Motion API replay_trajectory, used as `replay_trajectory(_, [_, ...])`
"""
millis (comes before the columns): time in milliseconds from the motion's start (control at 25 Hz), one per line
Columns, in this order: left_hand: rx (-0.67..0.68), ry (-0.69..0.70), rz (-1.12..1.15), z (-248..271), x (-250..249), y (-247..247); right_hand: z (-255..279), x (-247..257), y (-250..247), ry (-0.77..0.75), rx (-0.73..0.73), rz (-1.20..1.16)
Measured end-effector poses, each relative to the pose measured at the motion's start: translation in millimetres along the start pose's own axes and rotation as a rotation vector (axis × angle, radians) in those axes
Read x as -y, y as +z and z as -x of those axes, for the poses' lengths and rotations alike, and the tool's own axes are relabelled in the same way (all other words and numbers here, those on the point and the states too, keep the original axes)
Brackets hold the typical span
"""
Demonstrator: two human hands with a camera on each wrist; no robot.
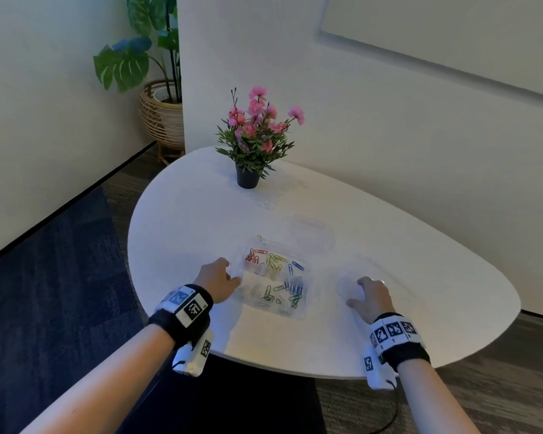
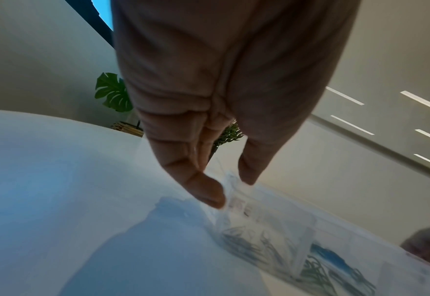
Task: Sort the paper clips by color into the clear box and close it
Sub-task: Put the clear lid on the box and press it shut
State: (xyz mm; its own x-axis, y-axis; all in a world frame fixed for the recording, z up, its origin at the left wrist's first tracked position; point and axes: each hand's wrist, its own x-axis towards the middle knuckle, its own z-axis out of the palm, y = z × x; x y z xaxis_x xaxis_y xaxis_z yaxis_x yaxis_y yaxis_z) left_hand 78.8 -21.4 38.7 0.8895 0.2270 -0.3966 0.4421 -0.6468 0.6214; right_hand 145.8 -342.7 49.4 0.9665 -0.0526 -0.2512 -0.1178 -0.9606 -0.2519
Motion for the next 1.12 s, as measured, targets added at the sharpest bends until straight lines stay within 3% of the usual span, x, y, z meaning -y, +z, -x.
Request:
replay_trajectory(200, [-0.261, 0.241, 0.075, 18, -23, -13, 32, 37, -11, -0.346, -0.173, -0.161])
replay_trajectory(280, [-0.258, 0.331, 0.137, 28, -44, -18, 51, 65, -13, -0.504, -0.199, -0.184])
replay_trajectory(400, [-0.169, 0.356, 0.239, 34, -63, -15, 71, 101, -10, -0.711, -0.214, -0.175])
replay_trajectory(520, [-0.137, 0.339, 0.429, 34, -62, -13, 77, 117, -3, -0.767, -0.167, -0.156])
replay_trajectory(600, [-0.184, 0.350, 0.405, 33, -60, -18, 75, 119, -5, -0.732, -0.166, -0.259])
replay_trajectory(720, [-0.267, 0.374, 0.471, 23, -58, -34, 59, 112, -19, -0.479, -0.258, -0.425])
replay_trajectory(840, [-0.242, 0.413, 0.621, 9, -67, -53, 40, 113, -36, -0.223, -0.134, -0.700])
replay_trajectory(1000, [-0.155, 0.471, 0.624, 4, -84, -76, 33, 128, -45, -0.149, -0.021, -1.183])
replay_trajectory(1120, [-0.093, 0.337, 0.547, -6, -71, -76, 33, 122, -38, -0.027, 0.049, -1.324])
